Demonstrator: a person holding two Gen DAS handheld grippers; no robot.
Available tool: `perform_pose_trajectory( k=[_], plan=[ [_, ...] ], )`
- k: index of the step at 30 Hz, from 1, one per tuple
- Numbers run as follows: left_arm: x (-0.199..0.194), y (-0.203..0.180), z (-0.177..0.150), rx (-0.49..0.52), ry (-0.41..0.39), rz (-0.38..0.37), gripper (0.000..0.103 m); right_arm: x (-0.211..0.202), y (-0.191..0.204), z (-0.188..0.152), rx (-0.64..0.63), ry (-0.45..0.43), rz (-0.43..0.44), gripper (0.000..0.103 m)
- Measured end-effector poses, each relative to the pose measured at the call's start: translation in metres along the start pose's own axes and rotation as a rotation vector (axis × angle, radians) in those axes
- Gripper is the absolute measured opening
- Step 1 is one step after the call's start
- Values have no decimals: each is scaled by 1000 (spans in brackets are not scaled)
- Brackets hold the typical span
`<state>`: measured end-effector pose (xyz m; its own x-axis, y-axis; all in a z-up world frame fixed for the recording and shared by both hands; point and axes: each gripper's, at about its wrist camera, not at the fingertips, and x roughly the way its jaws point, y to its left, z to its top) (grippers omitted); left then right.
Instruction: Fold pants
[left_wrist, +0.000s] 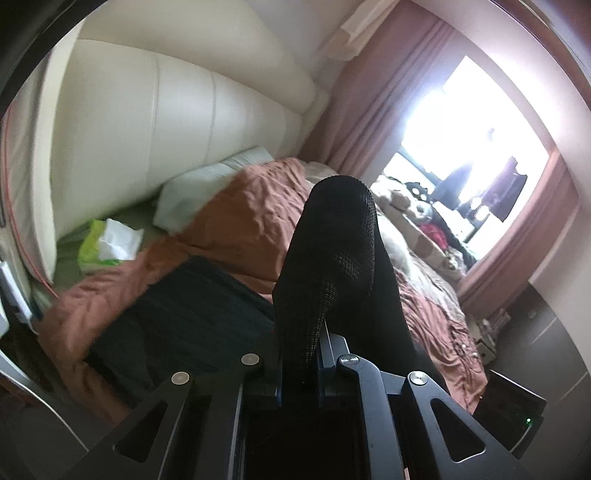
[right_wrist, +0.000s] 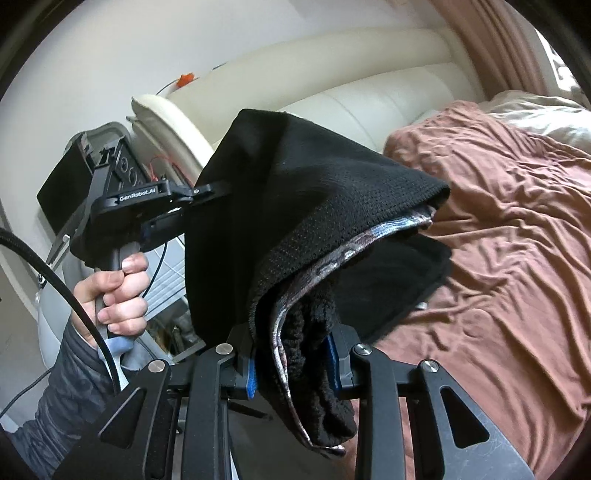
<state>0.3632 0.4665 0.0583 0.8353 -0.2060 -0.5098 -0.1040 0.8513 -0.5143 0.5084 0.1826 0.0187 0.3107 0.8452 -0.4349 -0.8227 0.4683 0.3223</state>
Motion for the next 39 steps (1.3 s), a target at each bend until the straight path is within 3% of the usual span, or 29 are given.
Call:
perform_pose_trajectory(
  k=[12, 26, 39],
  plan=[
    [23, 53, 37, -7, 10, 113, 12, 75, -3, 15, 44, 55, 88, 25],
    [112, 86, 61, -32, 105, 192, 12, 133, -46, 23, 182, 82, 108, 25],
    [199, 93, 65, -35, 200, 260, 12, 145, -96, 14, 325, 86, 115, 25]
  ],
)
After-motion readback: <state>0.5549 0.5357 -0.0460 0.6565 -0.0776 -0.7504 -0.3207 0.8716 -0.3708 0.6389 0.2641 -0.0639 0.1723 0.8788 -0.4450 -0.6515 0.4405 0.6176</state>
